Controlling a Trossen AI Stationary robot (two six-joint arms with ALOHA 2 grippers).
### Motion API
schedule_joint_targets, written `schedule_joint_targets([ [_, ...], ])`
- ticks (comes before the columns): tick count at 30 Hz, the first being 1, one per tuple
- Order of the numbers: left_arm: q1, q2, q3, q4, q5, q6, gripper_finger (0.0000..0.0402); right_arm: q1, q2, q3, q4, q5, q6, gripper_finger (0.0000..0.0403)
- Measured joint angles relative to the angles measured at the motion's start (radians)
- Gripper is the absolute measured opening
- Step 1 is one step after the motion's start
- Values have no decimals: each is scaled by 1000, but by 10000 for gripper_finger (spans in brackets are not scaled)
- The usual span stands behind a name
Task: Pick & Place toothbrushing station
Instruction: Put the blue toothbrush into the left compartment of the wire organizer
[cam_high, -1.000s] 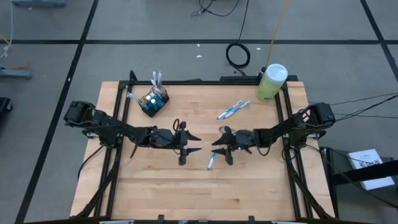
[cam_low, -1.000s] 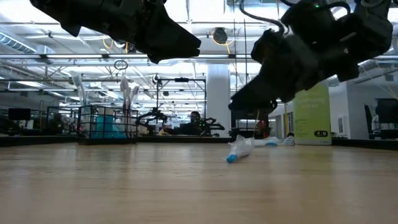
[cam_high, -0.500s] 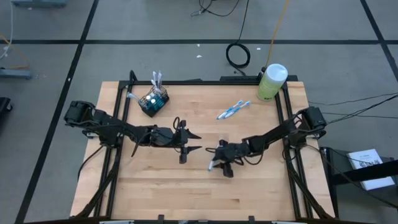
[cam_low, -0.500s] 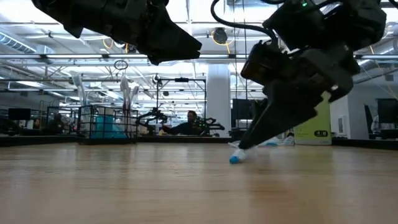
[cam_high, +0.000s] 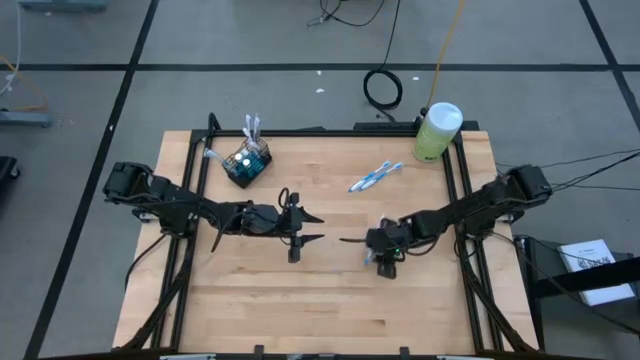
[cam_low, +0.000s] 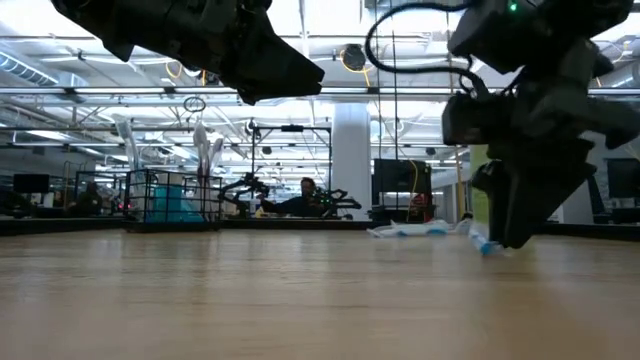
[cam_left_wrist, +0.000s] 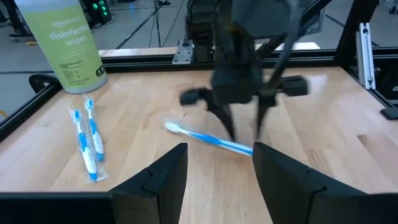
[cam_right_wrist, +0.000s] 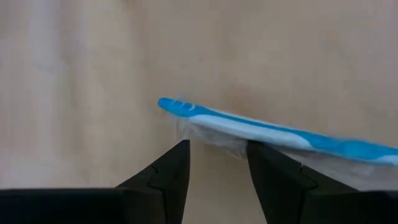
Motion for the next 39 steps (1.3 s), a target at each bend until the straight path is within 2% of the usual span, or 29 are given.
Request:
schedule_joint_targets([
  [5,0,0,0,-3,0,0,186,-24,-47,-2,-202,201,29,155],
  [10,0,0,0,-3,0,-1,186,-39,-49,-7,-191,449,-29,155],
  [15,0,0,0,-2,0,-1,186,-37,-49,-52,81,462,-193,155],
  [18,0,0,0,-3,0,-2,186,-40,-49,-86,250,378,-264,155],
  [20,0,0,0,-3,0,-2,186,-42,-49,-99,299,355,-300,155],
  [21,0,0,0,-3,0,-2,186,-43,-49,-102,306,383,-300,155],
  [24,0,0,0,-2,0,-2,186,-64,-49,-107,307,559,-232,155],
  [26,0,0,0,-2,0,-2,186,-87,-49,-108,308,609,-181,155],
  [30,0,0,0,-2,0,-2,186,-141,-28,-108,310,529,-137,155],
  [35,0,0,0,-2,0,-2,186,-174,32,-109,313,307,-113,155],
  [39,0,0,0,-1,0,-2,186,-171,31,-105,290,159,-31,155],
])
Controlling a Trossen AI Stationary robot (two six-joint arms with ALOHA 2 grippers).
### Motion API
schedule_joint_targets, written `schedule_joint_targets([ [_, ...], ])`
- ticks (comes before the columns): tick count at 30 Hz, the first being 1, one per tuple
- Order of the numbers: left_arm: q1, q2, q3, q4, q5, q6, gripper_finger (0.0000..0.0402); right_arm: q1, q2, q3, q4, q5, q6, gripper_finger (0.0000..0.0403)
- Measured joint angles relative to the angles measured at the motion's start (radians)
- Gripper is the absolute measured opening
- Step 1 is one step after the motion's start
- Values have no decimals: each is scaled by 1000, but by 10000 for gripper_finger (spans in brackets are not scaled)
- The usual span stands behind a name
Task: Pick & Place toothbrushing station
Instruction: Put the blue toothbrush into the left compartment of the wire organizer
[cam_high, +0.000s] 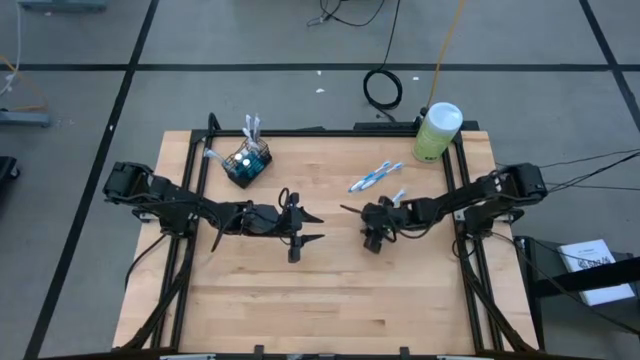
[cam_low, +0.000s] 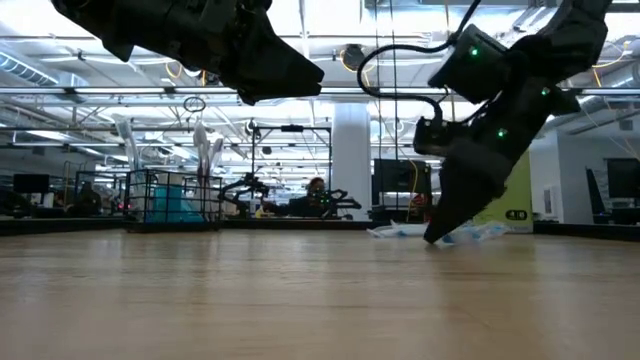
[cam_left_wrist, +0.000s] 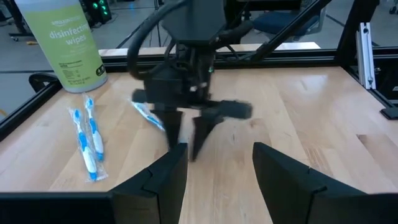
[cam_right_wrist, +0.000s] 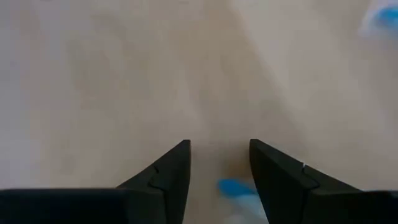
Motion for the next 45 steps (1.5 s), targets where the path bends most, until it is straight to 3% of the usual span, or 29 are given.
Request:
schedule_joint_targets([
  [4,0,0,0,0,0,0,186,31,-47,1,-119,-168,144,155],
  [9,0,0,0,0,0,0,186,59,-132,1,-354,-212,288,155],
  [16,0,0,0,-1,0,0,186,67,-249,-5,-672,-36,441,155],
  [19,0,0,0,-1,0,0,186,66,-280,-7,-729,96,496,155],
  [25,0,0,0,-1,0,0,186,61,-290,-6,-653,341,591,155],
  [31,1,0,0,-1,0,0,186,11,-213,-6,-574,326,585,155],
  [39,1,0,0,-12,0,0,186,-58,-154,-4,-459,211,519,155],
  [45,1,0,0,-26,0,0,186,-122,-154,-4,-460,309,445,155],
])
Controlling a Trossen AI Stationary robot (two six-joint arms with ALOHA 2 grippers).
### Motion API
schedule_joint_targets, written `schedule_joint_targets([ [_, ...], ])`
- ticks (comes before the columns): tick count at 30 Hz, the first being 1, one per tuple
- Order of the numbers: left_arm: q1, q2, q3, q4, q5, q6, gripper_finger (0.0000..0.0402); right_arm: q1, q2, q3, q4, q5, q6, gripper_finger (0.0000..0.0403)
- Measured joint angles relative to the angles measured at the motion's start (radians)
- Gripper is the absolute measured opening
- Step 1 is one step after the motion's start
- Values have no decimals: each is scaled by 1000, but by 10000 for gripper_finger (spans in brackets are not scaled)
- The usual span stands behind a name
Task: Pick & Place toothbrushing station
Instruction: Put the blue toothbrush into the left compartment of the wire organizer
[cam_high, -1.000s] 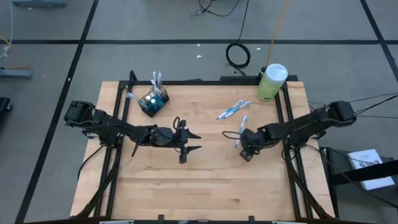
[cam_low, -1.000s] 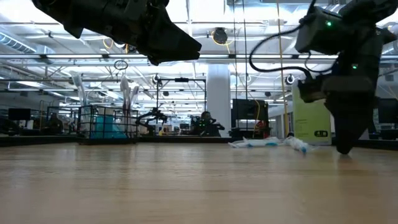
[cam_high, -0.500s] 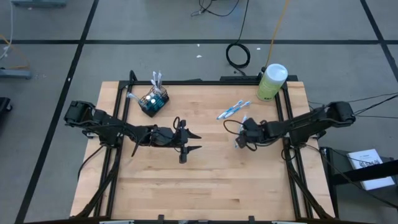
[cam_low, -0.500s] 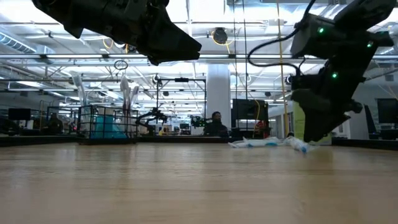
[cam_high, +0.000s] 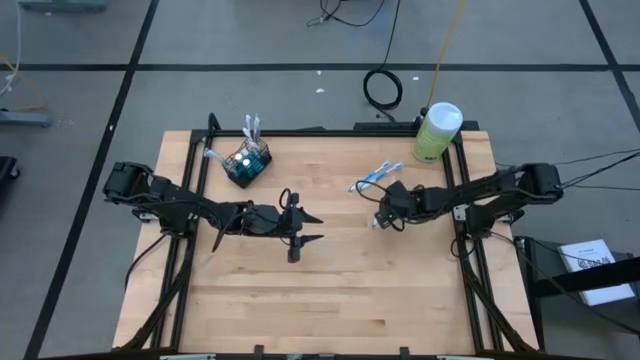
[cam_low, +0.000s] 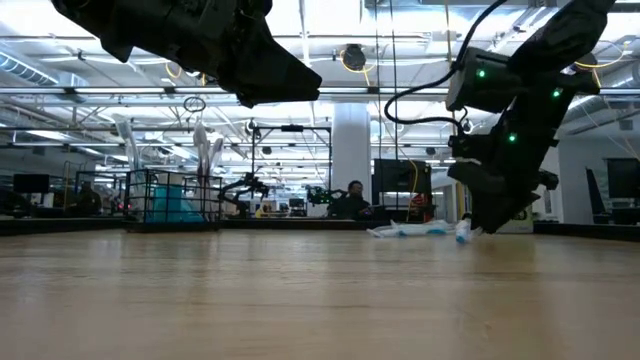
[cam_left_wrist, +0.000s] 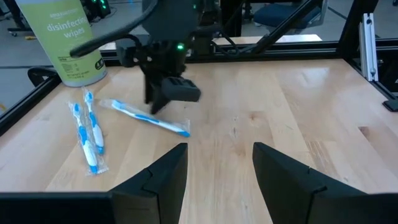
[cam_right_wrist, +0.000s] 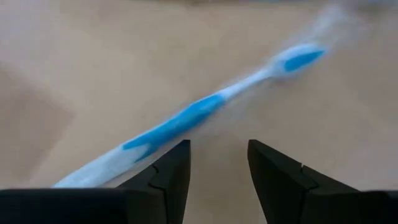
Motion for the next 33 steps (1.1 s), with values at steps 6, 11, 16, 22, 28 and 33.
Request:
schedule_joint_targets([
  [6,0,0,0,0,0,0,186,-39,0,0,4,-86,18,155],
  [11,0,0,0,-1,0,-4,186,-45,-6,0,40,-107,61,155],
  [16,0,0,0,-18,0,-4,186,-45,-30,0,71,-111,77,155],
  [22,0,0,0,-35,0,-4,186,-52,-71,0,96,-55,90,155],
  [28,0,0,0,-28,0,-4,186,-107,-31,0,103,-51,77,155],
  [33,0,0,0,-27,0,-4,186,-148,29,0,153,-62,40,155],
])
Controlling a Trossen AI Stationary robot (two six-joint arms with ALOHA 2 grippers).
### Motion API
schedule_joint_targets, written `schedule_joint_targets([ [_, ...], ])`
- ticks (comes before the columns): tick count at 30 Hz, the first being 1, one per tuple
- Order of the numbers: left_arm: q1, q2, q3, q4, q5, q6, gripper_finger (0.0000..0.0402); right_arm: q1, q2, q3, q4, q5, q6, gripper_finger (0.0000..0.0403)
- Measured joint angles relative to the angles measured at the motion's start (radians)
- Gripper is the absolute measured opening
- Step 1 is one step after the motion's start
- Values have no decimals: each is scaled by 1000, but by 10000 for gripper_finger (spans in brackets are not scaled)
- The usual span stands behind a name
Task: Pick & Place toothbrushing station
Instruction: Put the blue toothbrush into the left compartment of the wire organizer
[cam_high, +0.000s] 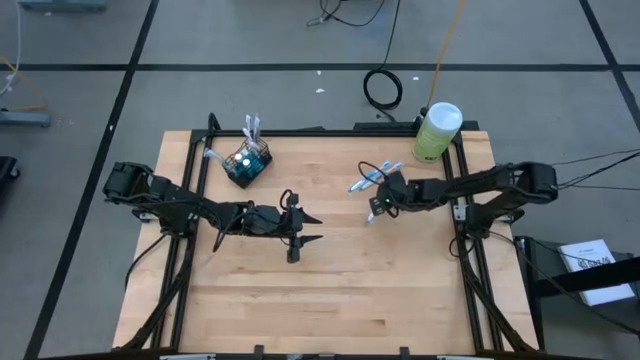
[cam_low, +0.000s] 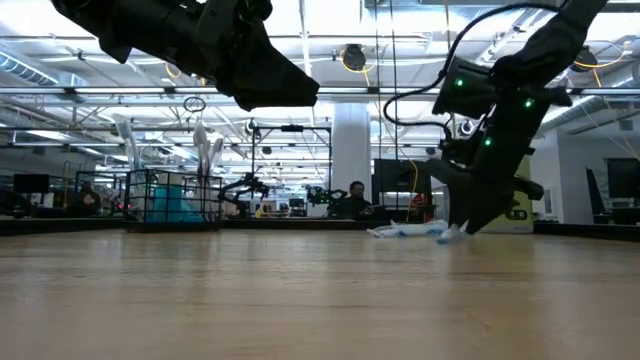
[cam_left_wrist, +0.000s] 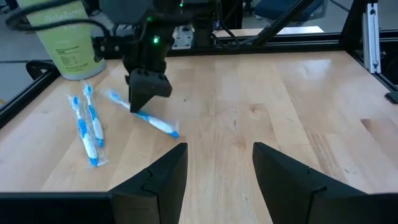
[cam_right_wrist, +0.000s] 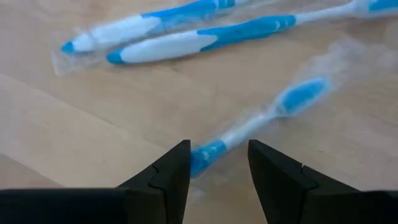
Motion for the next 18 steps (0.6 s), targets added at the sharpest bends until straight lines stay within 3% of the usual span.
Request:
schedule_joint_targets([
  [6,0,0,0,2,0,0,186,-29,89,5,98,-50,-57,155],
  [12,0,0,0,2,0,0,186,8,114,4,170,-71,-227,153],
  [18,0,0,0,1,0,0,186,74,115,3,160,-91,-373,117],
])
